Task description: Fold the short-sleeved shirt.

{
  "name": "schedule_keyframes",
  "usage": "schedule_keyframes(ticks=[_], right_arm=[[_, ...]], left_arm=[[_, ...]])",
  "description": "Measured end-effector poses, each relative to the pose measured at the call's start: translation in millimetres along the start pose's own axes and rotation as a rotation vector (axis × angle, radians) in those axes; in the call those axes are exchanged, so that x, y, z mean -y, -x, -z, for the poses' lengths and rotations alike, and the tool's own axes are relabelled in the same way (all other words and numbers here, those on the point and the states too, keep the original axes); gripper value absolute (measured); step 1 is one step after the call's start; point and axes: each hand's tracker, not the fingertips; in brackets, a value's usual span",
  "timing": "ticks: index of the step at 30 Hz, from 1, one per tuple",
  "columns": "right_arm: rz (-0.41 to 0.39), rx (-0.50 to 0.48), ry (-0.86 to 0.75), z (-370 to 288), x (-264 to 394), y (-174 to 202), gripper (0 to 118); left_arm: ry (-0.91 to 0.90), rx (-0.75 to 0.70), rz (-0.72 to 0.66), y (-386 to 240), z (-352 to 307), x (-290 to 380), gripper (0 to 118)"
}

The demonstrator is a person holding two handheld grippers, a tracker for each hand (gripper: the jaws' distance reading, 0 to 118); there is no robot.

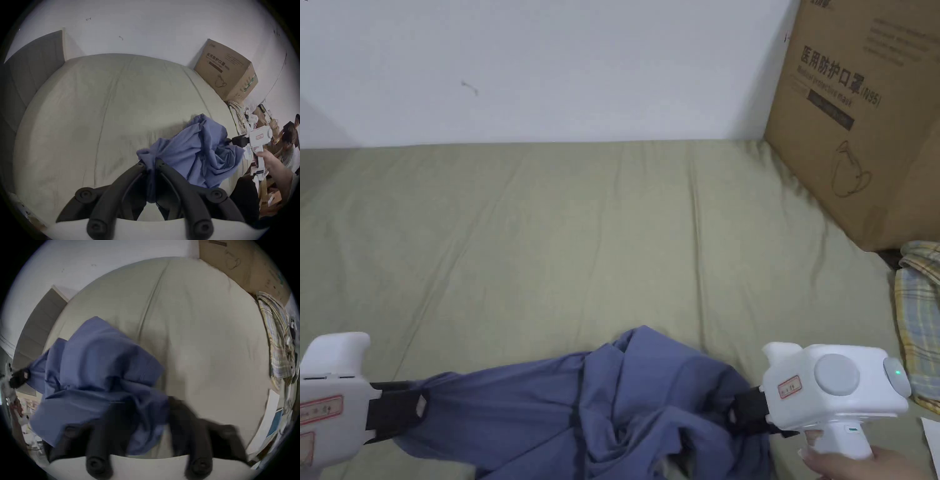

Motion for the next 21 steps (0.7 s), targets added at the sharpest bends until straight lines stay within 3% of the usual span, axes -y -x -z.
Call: schedule_keyframes(ticks=[1,2,4,7,11,18,21], right_arm=[[-0.040,0.066,-0.034,-8,3,1,6],[-0.061,0.070,-0.093,-19,4,0,2],[-0.030,-0.009,-0.189,-45,4,-7,2],[0.002,-0.018,-0.287,-93,4,-13,2],[-0.090,0.001,-0.383,-162,-2,-8,2],[-0.139,0.014,-0.540,-268,-26,9,2],[-0.123,0.011,-0.600,-309,-45,13,2]], left_arm=[[-0.006,-0.001,-0.005,1,-2,0,5],[-0.015,-0.004,-0.012,3,-6,0,5],[-0.075,-0.033,-0.030,6,-17,-2,5],[-0.163,-0.069,-0.029,6,-43,-8,5],[-0.228,-0.057,-0.025,4,-84,-28,5],[-0.372,-0.064,0.052,-10,-161,-82,5],[-0.397,-0.053,0.034,-10,-188,-112,5]])
